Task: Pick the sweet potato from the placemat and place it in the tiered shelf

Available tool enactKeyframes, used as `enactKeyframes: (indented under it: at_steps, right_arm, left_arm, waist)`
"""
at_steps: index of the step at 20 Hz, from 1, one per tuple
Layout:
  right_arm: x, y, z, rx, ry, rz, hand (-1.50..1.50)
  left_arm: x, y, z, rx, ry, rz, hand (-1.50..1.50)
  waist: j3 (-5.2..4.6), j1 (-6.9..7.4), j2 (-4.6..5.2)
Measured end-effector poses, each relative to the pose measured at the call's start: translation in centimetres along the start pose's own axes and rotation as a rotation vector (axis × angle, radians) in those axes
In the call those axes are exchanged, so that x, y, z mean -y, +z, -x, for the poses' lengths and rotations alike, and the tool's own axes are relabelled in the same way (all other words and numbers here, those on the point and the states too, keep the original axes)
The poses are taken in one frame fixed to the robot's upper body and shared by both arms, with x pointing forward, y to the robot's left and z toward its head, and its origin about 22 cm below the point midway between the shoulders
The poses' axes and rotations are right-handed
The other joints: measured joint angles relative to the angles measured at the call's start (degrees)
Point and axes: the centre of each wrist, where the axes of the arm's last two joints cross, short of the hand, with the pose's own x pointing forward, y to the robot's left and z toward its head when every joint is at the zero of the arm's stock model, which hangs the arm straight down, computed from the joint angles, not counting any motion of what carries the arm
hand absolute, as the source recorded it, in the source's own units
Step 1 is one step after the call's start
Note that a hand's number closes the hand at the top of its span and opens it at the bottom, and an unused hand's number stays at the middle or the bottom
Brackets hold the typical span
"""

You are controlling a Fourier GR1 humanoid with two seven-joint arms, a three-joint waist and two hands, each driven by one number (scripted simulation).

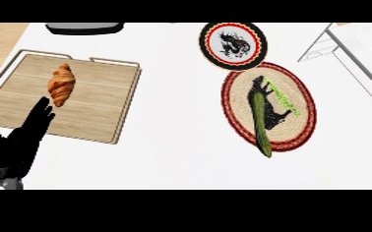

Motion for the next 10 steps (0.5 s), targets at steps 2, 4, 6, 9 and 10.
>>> enactKeyframes:
  at_steps: [2, 4, 6, 9, 10]
  right_arm:
    - [2.4, 0.4, 0.2, 0.012, -0.011, 0.037, -1.5]
    - [4.4, 0.9, 0.7, 0.022, -0.015, 0.055, -1.5]
    - [5.9, 1.2, 1.2, 0.032, -0.005, 0.063, -1.5]
    - [8.0, 1.6, 1.9, 0.051, 0.002, 0.064, -1.5]
    - [8.7, 1.7, 2.1, 0.059, 0.005, 0.064, -1.5]
  left_arm:
    - [0.1, 0.1, 0.2, -0.005, 0.006, -0.005, 0.0]
    - [-0.1, 0.4, 0.4, -0.013, 0.005, -0.012, 0.0]
    - [-0.2, 0.6, 0.6, -0.017, 0.008, -0.024, 0.0]
    - [-1.0, 0.8, 0.9, -0.032, 0.005, -0.042, 0.0]
    - [-1.1, 0.8, 0.9, -0.038, 0.008, -0.051, 0.0]
  waist:
    - [-0.03, -0.44, -0.19]
    - [-0.05, -1.06, -0.51]
    - [-0.06, -1.76, -0.81]
    - [-0.15, -2.8, -1.29]
    - [-0.18, -3.19, -1.47]
